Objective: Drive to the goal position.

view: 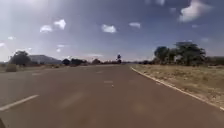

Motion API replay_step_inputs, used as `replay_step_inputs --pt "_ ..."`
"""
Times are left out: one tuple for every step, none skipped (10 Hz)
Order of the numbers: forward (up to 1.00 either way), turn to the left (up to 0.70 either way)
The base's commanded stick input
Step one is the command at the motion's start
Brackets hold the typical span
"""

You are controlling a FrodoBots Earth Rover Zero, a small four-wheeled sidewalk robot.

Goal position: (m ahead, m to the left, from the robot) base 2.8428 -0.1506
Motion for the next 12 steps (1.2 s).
replay_step_inputs --pt "0.85 -0.03" --pt "0.85 -0.34" --pt "0.85 -0.34" --pt "0.85 -0.34" --pt "0.85 -0.34" --pt "0.85 -0.34" --pt "0.85 -0.34" --pt "0.85 -0.34" --pt "0.85 -0.34" --pt "0.85 -0.34" --pt "0.85 -0.34" --pt "0.85 -0.34"
